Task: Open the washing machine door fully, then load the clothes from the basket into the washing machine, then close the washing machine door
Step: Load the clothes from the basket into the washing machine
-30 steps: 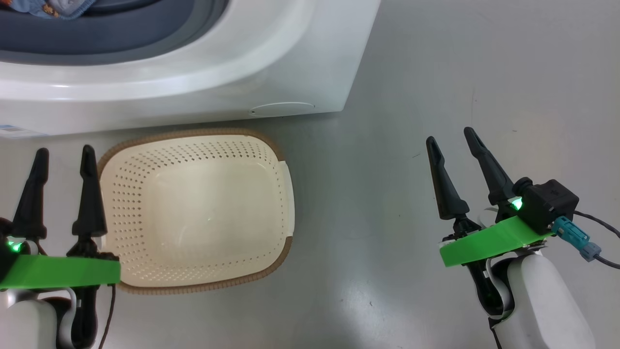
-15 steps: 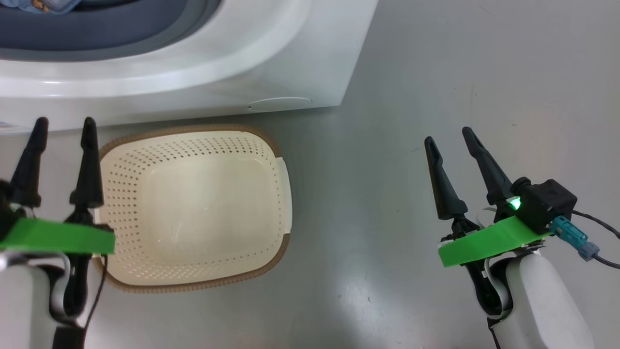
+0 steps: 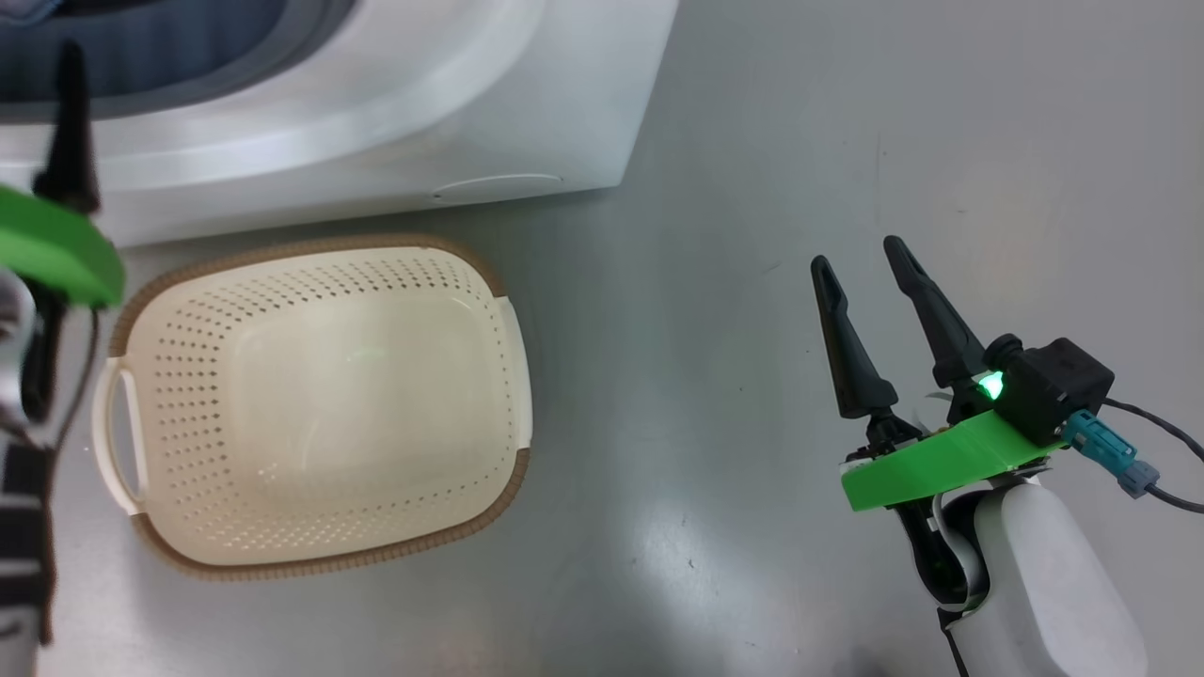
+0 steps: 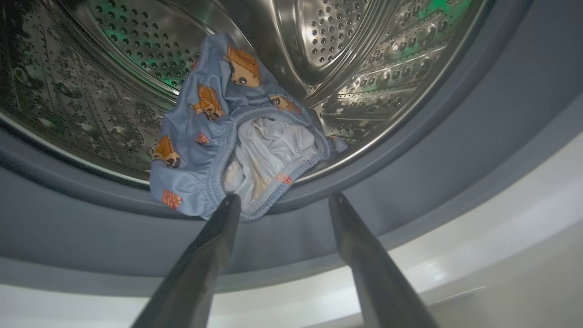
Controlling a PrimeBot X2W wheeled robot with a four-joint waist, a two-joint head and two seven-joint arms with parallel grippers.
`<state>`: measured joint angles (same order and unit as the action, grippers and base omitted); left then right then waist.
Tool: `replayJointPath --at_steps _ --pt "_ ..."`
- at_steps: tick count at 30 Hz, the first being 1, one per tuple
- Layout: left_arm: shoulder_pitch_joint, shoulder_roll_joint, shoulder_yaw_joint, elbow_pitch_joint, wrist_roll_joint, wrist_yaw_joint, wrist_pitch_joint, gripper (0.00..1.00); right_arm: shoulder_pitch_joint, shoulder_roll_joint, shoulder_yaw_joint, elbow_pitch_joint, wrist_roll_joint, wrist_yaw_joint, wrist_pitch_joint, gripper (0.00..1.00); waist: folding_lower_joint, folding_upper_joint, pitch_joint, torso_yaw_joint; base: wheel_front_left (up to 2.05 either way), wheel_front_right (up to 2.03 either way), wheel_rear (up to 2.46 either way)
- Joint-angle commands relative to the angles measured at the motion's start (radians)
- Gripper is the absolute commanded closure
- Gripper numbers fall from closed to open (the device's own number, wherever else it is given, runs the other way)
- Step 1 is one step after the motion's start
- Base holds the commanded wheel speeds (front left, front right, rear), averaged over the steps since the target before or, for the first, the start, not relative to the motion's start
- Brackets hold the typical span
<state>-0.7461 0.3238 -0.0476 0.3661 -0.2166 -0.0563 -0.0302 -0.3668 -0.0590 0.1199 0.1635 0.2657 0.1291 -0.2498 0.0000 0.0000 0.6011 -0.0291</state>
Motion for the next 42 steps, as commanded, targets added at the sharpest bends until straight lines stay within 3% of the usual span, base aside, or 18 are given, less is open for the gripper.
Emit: replayJointPath --at_steps 1,5,12,26,42 --pt "-0.048 0.061 0.021 -0.005 0.025 0.013 0.013 0.0 0.003 0.009 0.028 -0.027 0.015 0.002 -0.012 0.0 0.0 0.0 0.01 -0.009 0.0 0.0 0.0" --pt "-0.147 0.082 -0.029 0.061 0.096 0.036 0.056 0.0 -0.001 0.009 0.031 -0.03 0.023 0.002 -0.012 0.0 0.0 0.0 0.023 -0.017 0.0 0.0 0.0" --pt "-0.31 0.144 -0.135 0.194 0.291 0.128 0.083 0.0 -0.009 0.009 0.038 -0.035 0.04 0.002 -0.012 0.0 0.0 0.0 0.044 -0.033 0.0 0.0 0.0" --pt "-0.485 0.181 -0.235 0.441 0.386 0.108 0.188 0.0 -0.01 0.009 0.042 -0.04 0.052 0.002 -0.012 0.0 0.0 0.0 0.061 -0.05 0.0 0.0 0.0" --pt "-0.527 0.186 -0.257 0.57 0.367 0.111 0.198 0.0 -0.003 0.009 0.048 -0.045 0.047 0.002 -0.012 0.0 0.0 0.0 0.072 -0.068 0.0 0.0 0.0"
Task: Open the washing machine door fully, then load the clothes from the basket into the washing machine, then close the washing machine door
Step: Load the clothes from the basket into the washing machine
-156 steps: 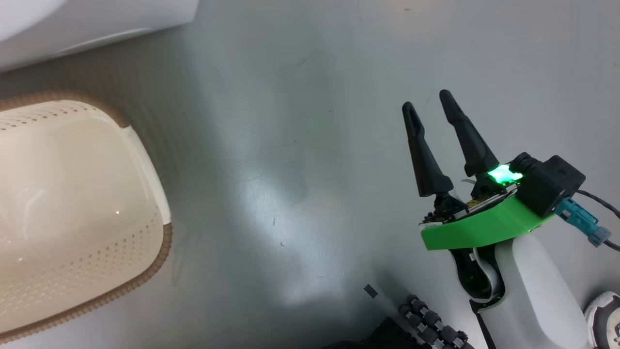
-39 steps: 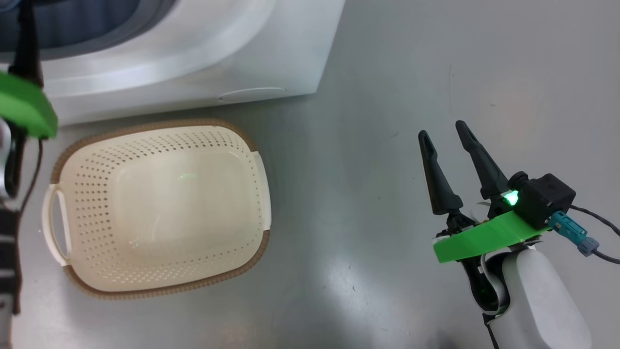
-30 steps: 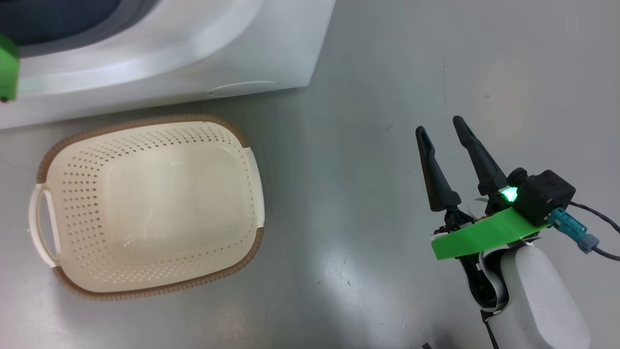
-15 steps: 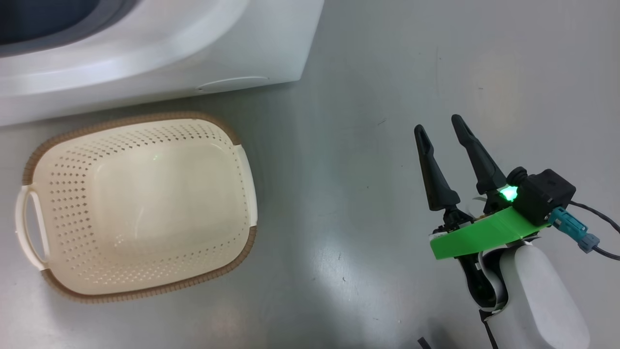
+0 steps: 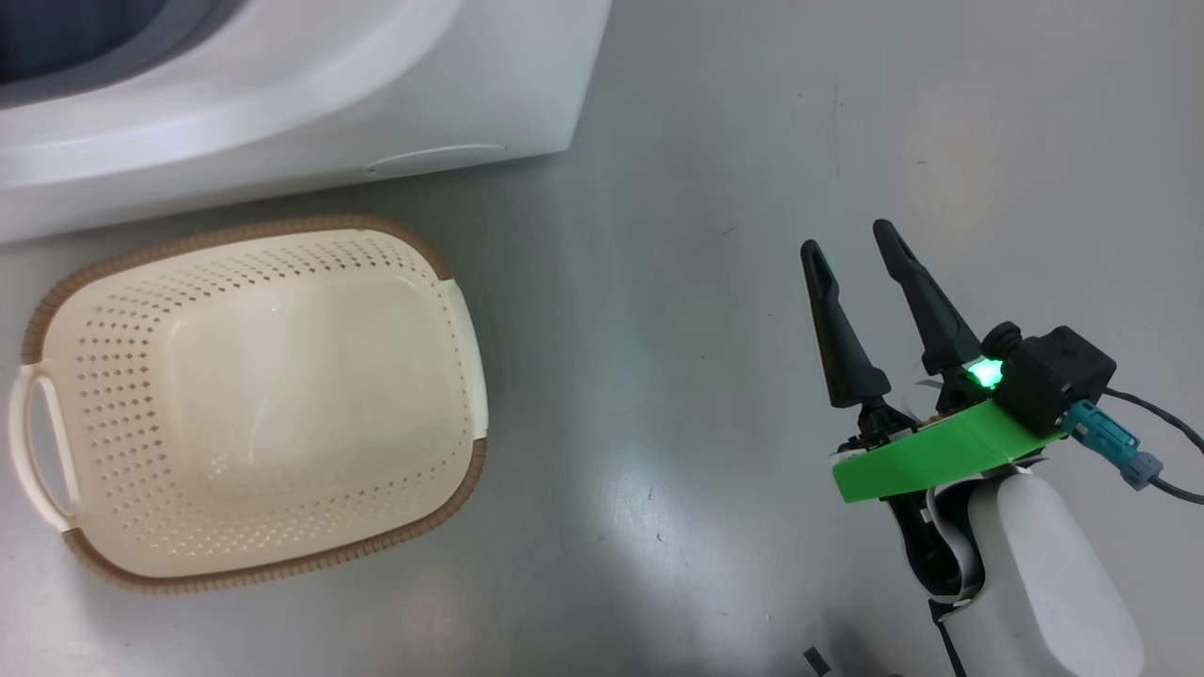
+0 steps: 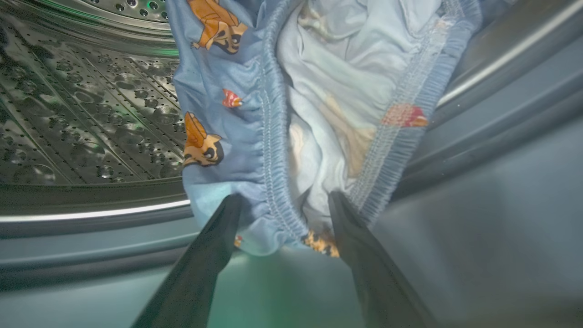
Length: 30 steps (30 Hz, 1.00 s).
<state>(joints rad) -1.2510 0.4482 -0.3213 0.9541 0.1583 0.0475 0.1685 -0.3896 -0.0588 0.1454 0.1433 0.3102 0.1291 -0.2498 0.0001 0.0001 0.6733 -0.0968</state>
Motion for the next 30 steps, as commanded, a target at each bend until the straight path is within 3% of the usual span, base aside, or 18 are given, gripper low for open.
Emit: replayJointPath --at_steps 1,5,7,8,17,26,30 --pt "-0.025 0.061 0.02 -0.014 -0.014 0.009 -0.001 0.0 0.02 0.009 0.023 -0.025 0.002 0.002 -0.012 0.0 -0.0001 -0.0001 0.001 -0.001 0.0 0.0 0.0" --pt "-0.036 0.062 0.027 0.0 -0.03 0.017 -0.004 0.0 0.022 0.009 0.025 -0.025 0.0 0.002 -0.012 0.0 -0.0001 -0.0001 0.004 -0.005 0.0 0.0 0.0" --pt "-0.04 0.061 0.033 0.011 -0.043 0.014 0.002 0.95 0.022 0.009 0.025 -0.024 -0.001 0.002 -0.012 0.0 -0.0001 -0.0001 0.005 -0.006 0.0 0.0 0.0" --pt "-0.041 0.06 0.034 0.015 -0.047 0.013 0.003 1.0 0.022 0.009 0.024 -0.024 -0.001 0.002 -0.012 0.0 -0.0001 -0.0001 0.005 -0.006 0.0 0.0 0.0" --pt "-0.047 0.04 0.065 0.002 -0.122 -0.016 -0.087 1.0 0.02 0.009 0.02 -0.026 0.0 0.002 -0.012 0.0 -0.0001 -0.0001 0.009 -0.003 0.0 0.0 0.0" --pt "-0.099 -0.027 0.155 -0.031 -0.279 -0.087 -0.217 1.0 0.011 0.009 0.027 -0.027 0.008 0.002 -0.012 0.0 -0.0001 -0.0001 0.02 -0.013 0.0 0.0 0.0" --pt "-0.149 -0.03 0.189 -0.025 -0.341 -0.126 -0.256 1.0 0.006 0.009 0.036 -0.031 0.015 0.002 -0.012 0.0 -0.0001 -0.0001 0.035 -0.032 0.0 0.0 0.0"
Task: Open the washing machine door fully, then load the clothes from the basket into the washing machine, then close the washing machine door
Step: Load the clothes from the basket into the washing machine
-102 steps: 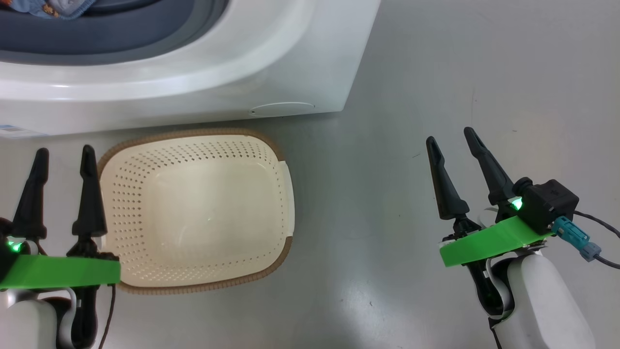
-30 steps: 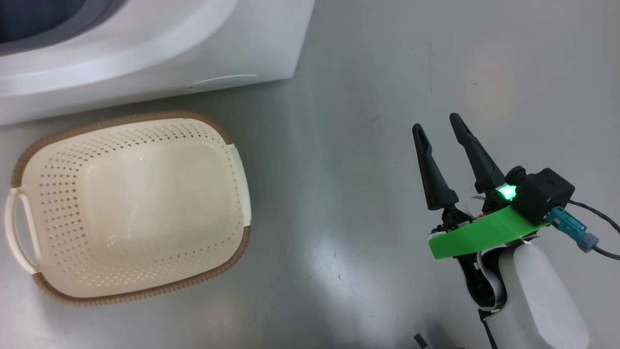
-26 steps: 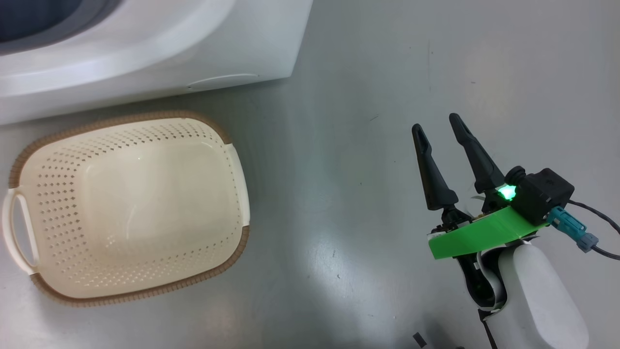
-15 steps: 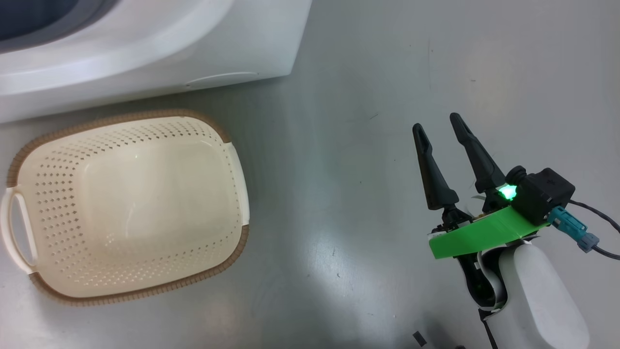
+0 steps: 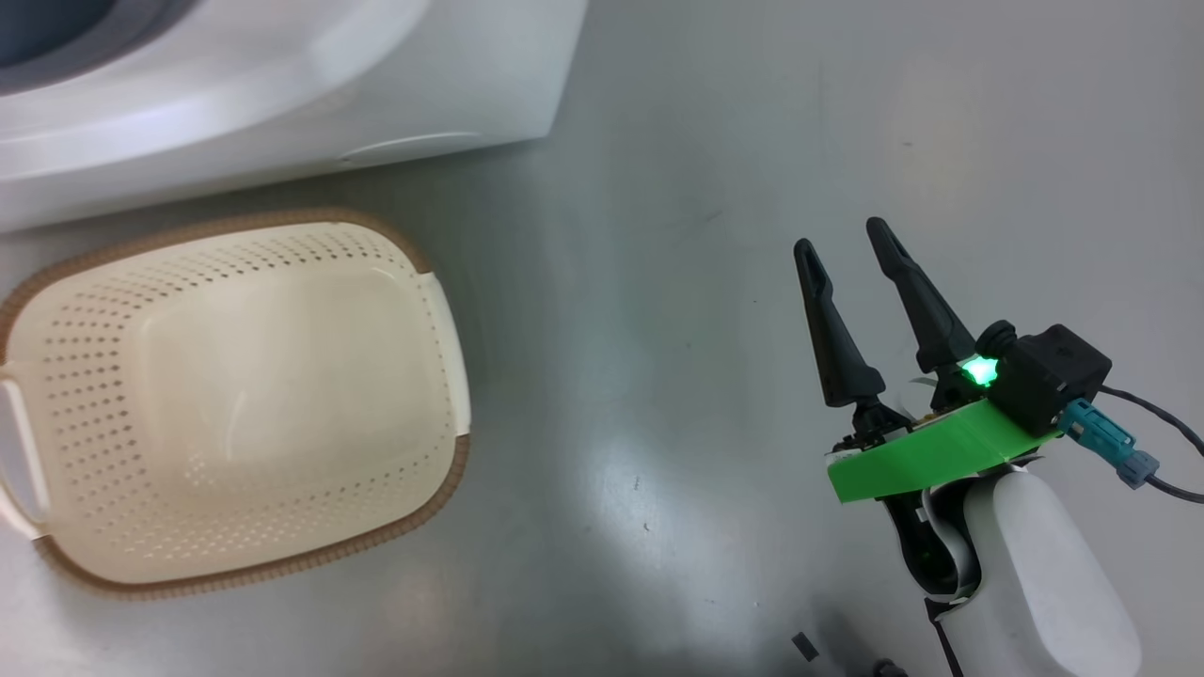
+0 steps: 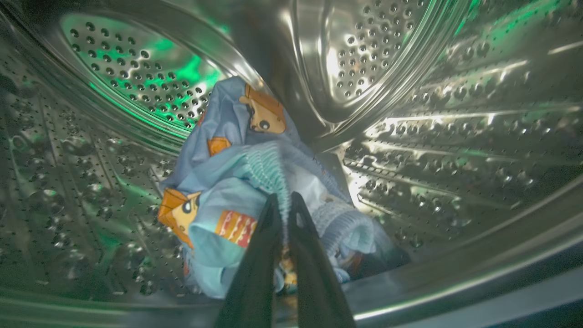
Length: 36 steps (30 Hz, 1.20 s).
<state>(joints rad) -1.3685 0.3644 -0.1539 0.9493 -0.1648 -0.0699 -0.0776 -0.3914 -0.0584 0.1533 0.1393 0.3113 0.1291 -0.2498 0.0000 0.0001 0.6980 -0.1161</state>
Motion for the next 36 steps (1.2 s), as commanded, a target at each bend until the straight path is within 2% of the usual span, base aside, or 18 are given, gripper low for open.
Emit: replayJointPath --at_steps 1,3,11,25,33,34,35,36 --pt "-0.031 0.054 0.022 -0.021 -0.017 -0.008 -0.01 1.0 0.008 0.008 0.028 -0.027 0.014 0.002 -0.012 0.0 0.0 -0.0001 0.01 -0.013 0.0 0.0 0.0" --pt "-0.077 0.06 0.03 -0.002 -0.048 -0.03 -0.012 1.0 0.005 0.008 0.032 -0.032 0.021 0.002 -0.012 0.0 0.0 -0.0001 0.025 -0.03 0.0 0.0 0.0" --pt "-0.188 0.111 0.004 0.02 -0.077 -0.056 0.028 1.0 0.002 0.008 0.027 -0.056 0.044 0.002 -0.012 0.0 0.0 -0.0001 0.079 -0.072 0.0 0.0 0.0" --pt "-0.334 0.24 -0.131 0.036 -0.179 -0.061 0.05 1.0 -0.022 0.008 0.077 -0.078 0.108 0.002 -0.012 0.0 0.0 -0.0001 0.155 -0.168 0.0 0.0 0.0" --pt "-0.368 0.251 -0.146 0.116 -0.221 -0.061 0.028 1.0 -0.021 0.008 0.069 -0.077 0.11 0.002 -0.012 0.0 0.0 -0.0001 0.156 -0.176 0.0 0.0 0.0" --pt "-0.369 0.253 -0.149 0.125 -0.219 -0.061 0.022 0.11 -0.021 0.008 0.068 -0.077 0.11 0.002 -0.012 0.0 0.0 -0.0001 0.156 -0.176 0.0 0.0 0.0" --pt "-0.37 0.25 -0.146 0.138 -0.227 -0.061 0.025 0.0 -0.022 0.008 0.067 -0.078 0.11 0.002 -0.012 0.0 0.0 -0.0001 0.155 -0.175 0.0 0.0 0.0" --pt "-0.371 0.249 -0.148 0.145 -0.232 -0.061 0.022 0.0 -0.022 0.008 0.065 -0.078 0.109 0.002 -0.012 0.0 0.0 -0.0001 0.154 -0.173 0.0 0.0 0.0"
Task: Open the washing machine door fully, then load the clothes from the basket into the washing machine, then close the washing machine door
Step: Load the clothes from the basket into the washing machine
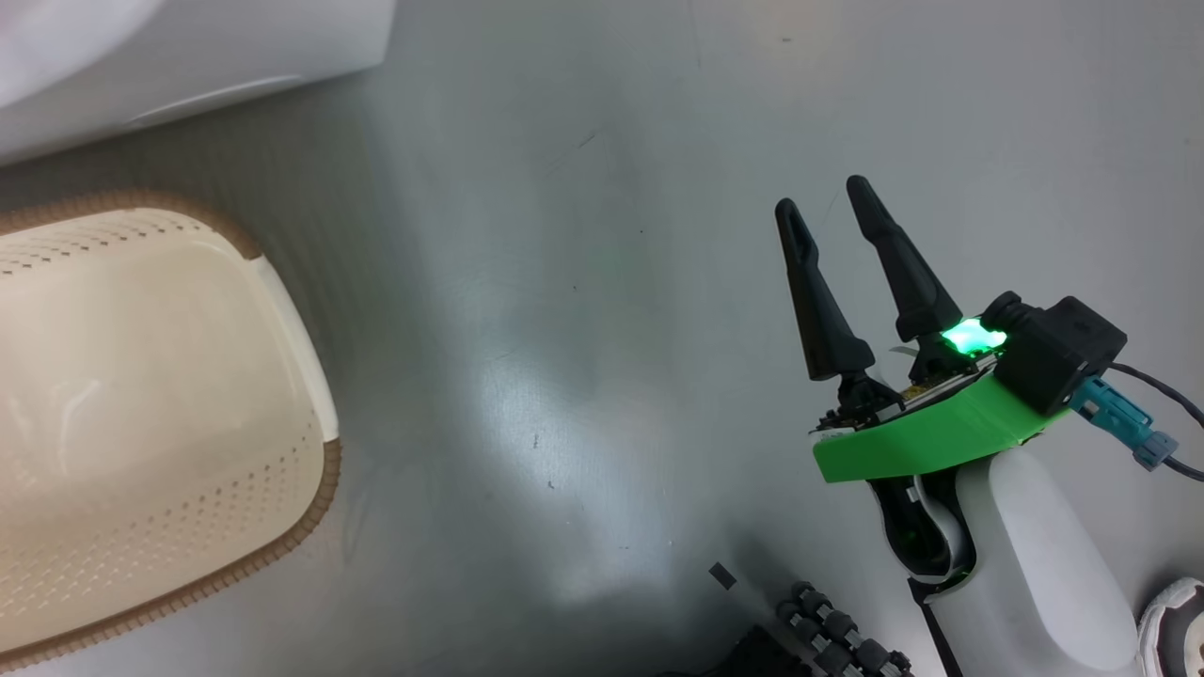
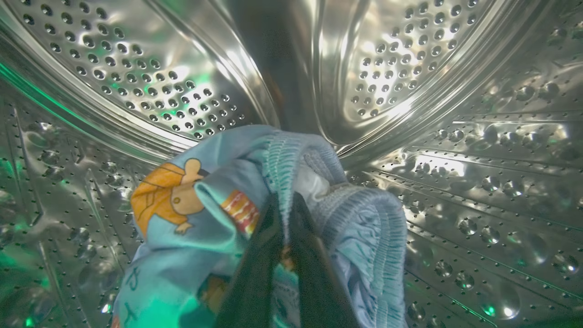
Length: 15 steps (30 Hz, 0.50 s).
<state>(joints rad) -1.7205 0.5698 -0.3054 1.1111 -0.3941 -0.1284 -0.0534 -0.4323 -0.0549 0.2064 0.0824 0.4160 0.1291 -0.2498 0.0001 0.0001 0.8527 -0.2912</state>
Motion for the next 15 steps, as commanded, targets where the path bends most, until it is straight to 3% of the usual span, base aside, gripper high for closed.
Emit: replayJointPath --at_steps 1,15 --pt "-0.019 0.043 0.0 -0.012 -0.006 -0.002 -0.005 0.0 0.019 0.005 0.01 -0.021 0.004 0.002 -0.012 0.0 -0.0001 -0.0001 -0.001 0.005 0.0 0.0 0.0" --pt "0.047 0.018 -0.093 -0.006 -0.086 -0.002 -0.034 0.0 0.02 0.005 -0.01 0.002 -0.018 0.002 -0.012 0.0 -0.0001 -0.0001 -0.061 0.057 0.0 0.0 0.0"
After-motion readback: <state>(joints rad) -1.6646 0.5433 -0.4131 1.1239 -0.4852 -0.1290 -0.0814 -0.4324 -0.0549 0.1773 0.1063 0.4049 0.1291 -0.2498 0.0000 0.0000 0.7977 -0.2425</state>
